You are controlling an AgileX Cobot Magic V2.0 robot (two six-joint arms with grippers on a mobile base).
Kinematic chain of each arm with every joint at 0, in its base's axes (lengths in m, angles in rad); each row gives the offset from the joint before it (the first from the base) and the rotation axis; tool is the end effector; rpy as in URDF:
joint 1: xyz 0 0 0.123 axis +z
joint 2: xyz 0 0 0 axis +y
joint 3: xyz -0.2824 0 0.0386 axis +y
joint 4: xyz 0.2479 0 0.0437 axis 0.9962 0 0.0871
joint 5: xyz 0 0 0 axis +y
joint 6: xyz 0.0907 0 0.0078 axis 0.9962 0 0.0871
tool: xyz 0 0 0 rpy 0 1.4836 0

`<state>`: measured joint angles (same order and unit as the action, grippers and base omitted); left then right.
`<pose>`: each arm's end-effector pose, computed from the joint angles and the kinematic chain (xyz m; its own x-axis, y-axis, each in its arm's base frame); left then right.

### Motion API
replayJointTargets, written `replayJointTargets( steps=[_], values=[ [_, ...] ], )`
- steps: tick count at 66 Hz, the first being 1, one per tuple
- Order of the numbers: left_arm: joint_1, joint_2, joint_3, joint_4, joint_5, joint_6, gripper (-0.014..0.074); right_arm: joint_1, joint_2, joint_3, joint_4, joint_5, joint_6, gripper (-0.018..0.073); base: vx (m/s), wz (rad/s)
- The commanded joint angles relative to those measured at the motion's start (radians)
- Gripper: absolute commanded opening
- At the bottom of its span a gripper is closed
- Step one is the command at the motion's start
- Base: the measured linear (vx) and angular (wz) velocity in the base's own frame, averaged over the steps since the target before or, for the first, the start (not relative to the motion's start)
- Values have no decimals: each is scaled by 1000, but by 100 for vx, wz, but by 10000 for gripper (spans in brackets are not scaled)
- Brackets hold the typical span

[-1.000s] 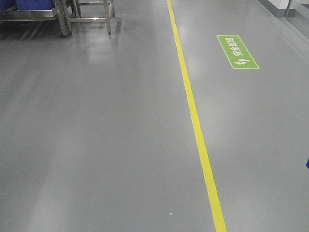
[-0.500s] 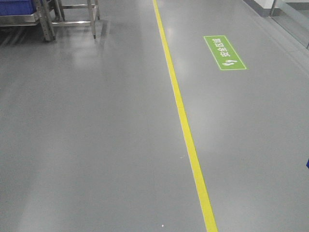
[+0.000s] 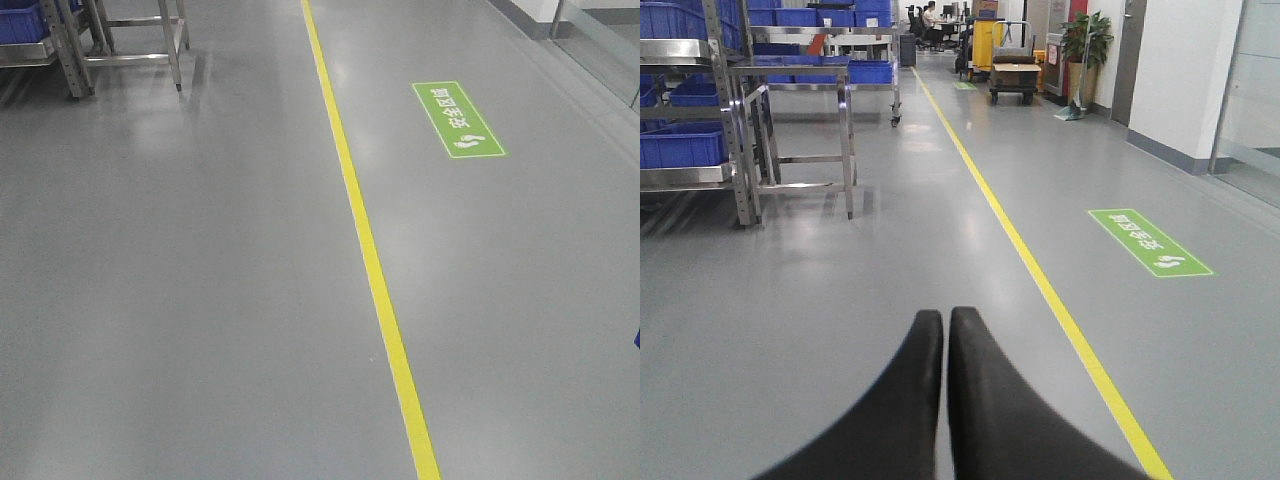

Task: Pour parts from conveyor to right shelf
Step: 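Drive the base away from the conveyor holding the block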

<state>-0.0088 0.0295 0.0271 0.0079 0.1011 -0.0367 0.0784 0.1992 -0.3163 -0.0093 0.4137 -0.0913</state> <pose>0.0596 -0.0005 0.1930 -0.0706 -0.0282 -0.9971 0.0060 0.9996 -0.0287 0.0608 0.0044 0.2700 -0.1988 -0.1156 -0.9732 -0.0950 0.9906 -0.0982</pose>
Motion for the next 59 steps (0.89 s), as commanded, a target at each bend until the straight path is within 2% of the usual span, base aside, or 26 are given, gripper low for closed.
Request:
replayJointTargets(
  steps=[1,59],
  values=[
    [-5,16,-20,-8,-79,-8,-6,-1,11,-29,-3,-83,-8,-6,35,5],
    [-5,16,-20,-8,-79,-8,-6,-1,11,-29,-3,-81,-8,-6,44,5]
  ],
)
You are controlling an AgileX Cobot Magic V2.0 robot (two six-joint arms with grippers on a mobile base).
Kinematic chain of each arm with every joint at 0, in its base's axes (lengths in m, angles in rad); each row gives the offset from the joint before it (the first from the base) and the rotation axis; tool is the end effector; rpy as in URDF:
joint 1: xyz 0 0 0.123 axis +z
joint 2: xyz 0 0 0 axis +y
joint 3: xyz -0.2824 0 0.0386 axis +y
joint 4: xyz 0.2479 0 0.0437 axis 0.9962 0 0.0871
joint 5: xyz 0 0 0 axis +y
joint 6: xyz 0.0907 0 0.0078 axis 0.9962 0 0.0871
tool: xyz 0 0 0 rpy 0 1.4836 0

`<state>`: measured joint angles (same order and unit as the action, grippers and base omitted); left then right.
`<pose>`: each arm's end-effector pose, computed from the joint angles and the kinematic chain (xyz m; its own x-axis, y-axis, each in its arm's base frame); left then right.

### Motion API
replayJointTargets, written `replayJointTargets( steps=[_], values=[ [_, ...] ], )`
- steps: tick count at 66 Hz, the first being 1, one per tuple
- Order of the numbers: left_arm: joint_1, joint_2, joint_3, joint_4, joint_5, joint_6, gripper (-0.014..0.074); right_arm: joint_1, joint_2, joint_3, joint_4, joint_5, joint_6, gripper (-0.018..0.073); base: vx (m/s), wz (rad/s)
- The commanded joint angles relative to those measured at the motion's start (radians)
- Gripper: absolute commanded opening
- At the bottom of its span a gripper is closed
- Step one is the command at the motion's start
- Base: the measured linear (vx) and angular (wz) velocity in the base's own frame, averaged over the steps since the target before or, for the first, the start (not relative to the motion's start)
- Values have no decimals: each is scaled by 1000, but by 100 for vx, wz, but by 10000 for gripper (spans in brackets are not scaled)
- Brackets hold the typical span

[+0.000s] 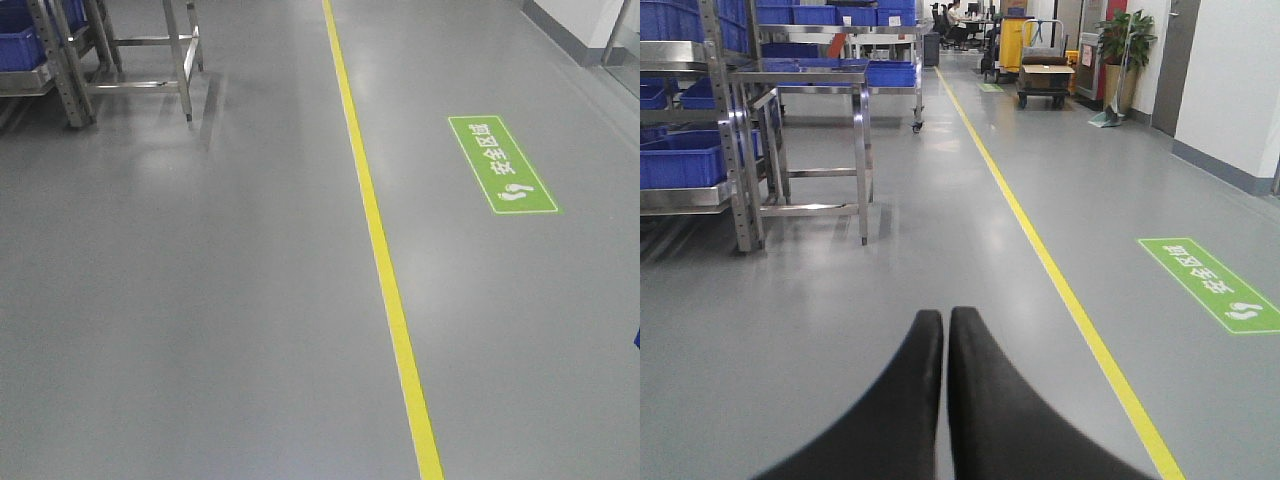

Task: Pour parts from conveyor to right shelf
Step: 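Drive the base away from the conveyor holding the block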

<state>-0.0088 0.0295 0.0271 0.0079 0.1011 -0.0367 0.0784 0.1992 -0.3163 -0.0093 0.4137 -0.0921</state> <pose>0.0596 -0.0005 0.1930 -0.0706 -0.0282 -0.9971 0.0060 0.9996 -0.0287 0.0608 0.0044 0.2700 -0.1987 -0.1164 -0.9731 -0.0951 0.9905 -0.0990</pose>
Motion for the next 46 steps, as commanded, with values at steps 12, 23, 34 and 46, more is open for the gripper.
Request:
replayJointTargets(
  steps=[12,23,34,46],
  values=[
    [-5,16,-20,-8,-79,-8,-6,-1,11,-29,-3,-81,-7,-6,56,-8],
    [-5,16,-20,-8,-79,-8,-6,-1,11,-29,-3,-81,-7,-6,60,-14],
    [-5,16,-20,-8,-79,-8,-6,-1,11,-29,-3,-81,-7,-6,63,-15],
    [-5,16,-20,-8,-79,-8,-6,-1,11,-29,-3,-81,-7,-6,66,-9]
  ],
)
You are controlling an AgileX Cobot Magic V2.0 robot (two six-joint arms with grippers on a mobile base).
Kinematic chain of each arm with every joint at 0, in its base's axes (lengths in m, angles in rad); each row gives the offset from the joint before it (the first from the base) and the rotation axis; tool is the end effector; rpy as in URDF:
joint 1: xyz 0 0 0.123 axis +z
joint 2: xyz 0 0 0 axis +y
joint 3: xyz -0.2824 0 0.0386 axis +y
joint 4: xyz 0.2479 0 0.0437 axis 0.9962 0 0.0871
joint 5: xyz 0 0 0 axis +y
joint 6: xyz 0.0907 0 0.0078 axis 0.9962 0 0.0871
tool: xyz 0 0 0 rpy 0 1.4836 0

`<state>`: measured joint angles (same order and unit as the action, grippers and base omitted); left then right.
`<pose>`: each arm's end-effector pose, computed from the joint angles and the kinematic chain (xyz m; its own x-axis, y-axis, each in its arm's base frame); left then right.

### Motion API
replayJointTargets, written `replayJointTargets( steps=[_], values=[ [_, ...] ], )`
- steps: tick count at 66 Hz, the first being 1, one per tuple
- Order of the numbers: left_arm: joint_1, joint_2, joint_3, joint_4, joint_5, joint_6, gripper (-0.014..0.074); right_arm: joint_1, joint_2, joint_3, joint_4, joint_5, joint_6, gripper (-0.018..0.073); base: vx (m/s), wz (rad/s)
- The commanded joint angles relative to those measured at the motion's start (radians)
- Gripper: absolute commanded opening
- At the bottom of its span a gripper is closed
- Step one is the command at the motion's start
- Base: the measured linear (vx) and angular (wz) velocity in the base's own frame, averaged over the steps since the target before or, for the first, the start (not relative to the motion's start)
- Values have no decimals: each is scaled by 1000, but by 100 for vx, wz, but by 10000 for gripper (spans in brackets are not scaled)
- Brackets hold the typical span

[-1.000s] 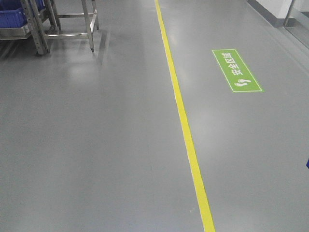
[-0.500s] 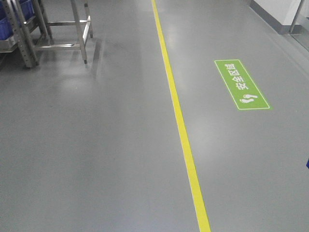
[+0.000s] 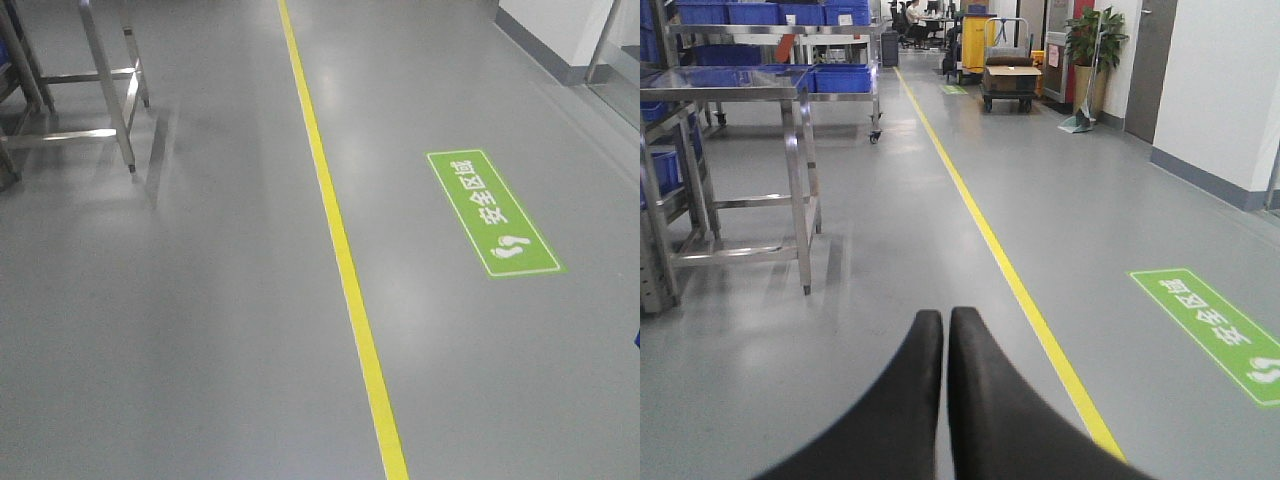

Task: Pour parts from conveyor to right shelf
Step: 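Drive the base away from the conveyor holding the block, then drive down the aisle toward the shelf rack of blue bins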

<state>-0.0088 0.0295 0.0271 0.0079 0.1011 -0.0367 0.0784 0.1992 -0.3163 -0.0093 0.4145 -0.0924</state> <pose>0.0596 -0.0005 0.1930 -0.0706 -0.0282 -0.9971 0.0060 0.9996 -0.0287 0.0608 0.0044 0.2700 -0.1994 -0.1167 -0.9729 -0.0952 0.9905 -0.0993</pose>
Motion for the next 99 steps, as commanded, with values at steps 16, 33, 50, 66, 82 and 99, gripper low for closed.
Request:
replayJointTargets(
  steps=[16,33,50,66,82,99],
  values=[
    [-5,16,-20,-8,-79,-8,-6,-1,11,-29,-3,-81,-6,-6,71,-1],
    [-5,16,-20,-8,-79,-8,-6,-1,11,-29,-3,-81,-6,-6,76,5],
    [-5,16,-20,-8,-79,-8,-6,-1,11,-29,-3,-81,-6,-6,77,2],
    [-5,16,-20,-8,-79,-8,-6,-1,11,-29,-3,-82,-6,-6,77,-6],
    [-5,16,-20,-8,-79,-8,-6,-1,11,-29,-3,-81,-6,-6,77,-9],
    [-5,16,-20,-8,-79,-8,-6,-1,11,-29,-3,-81,-6,-6,76,-6]
  ],
)
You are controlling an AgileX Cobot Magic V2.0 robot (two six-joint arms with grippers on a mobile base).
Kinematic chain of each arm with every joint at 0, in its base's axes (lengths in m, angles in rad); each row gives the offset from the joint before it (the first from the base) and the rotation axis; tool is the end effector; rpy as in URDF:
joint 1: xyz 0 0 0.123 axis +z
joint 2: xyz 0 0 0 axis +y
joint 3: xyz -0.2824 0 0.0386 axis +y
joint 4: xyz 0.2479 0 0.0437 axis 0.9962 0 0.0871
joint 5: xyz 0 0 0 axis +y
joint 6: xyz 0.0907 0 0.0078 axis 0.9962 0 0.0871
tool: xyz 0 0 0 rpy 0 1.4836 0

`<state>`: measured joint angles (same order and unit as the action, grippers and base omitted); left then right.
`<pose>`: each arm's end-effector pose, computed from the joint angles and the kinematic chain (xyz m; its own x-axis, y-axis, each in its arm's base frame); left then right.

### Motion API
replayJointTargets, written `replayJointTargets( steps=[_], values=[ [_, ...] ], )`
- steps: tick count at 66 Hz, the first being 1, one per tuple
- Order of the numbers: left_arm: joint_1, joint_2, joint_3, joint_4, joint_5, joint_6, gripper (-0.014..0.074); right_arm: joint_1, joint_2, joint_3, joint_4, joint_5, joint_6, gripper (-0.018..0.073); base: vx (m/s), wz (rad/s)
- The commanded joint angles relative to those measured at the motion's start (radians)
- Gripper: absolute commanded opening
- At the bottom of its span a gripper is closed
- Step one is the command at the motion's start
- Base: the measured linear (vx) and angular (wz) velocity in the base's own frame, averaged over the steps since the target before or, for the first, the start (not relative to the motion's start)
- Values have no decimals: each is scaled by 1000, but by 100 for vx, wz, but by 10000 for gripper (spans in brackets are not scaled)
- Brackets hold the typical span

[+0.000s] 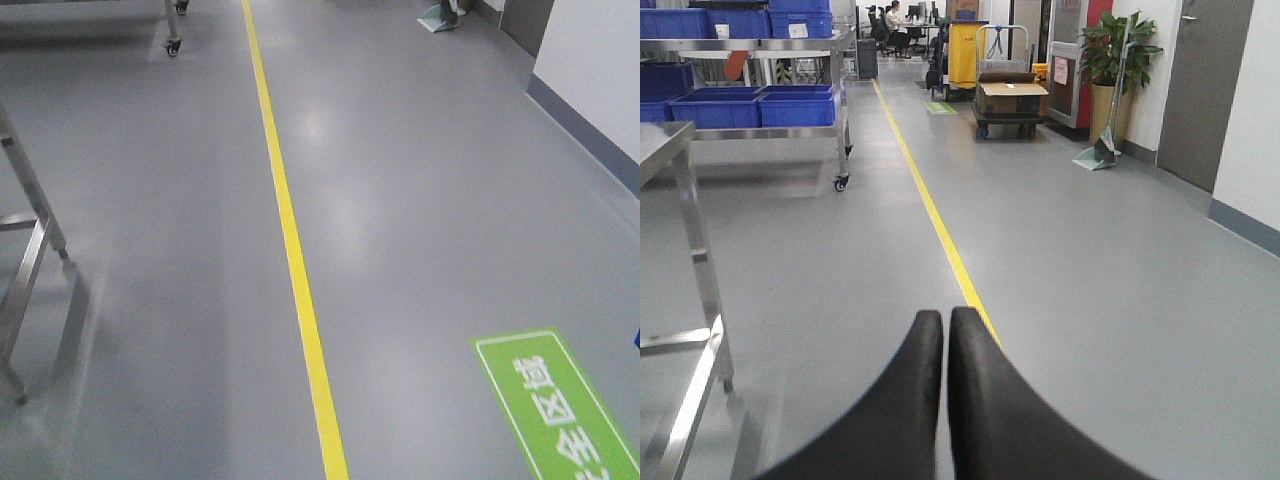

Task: Pour parts from conveyor to right shelf
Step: 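Drive down the aisle toward the shelf rack of blue bins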

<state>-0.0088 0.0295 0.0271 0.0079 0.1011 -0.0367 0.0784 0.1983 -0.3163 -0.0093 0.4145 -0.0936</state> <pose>0.0596 -0.0005 0.1930 -0.0706 -0.0282 -0.9971 0.0060 0.9996 -0.0287 0.0606 0.0044 0.2700 -0.1984 -0.1178 -0.9730 -0.0954 0.9904 -0.1005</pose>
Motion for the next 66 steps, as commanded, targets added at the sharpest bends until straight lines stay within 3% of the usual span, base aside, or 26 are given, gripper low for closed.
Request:
replayJointTargets(
  steps=[1,66],
  values=[
    [-5,16,-20,-8,-79,-8,-6,-1,11,-29,-3,-81,-5,-6,77,-1],
    [-5,16,-20,-8,-79,-8,-6,-1,11,-29,-3,-81,-5,-6,78,6]
  ],
)
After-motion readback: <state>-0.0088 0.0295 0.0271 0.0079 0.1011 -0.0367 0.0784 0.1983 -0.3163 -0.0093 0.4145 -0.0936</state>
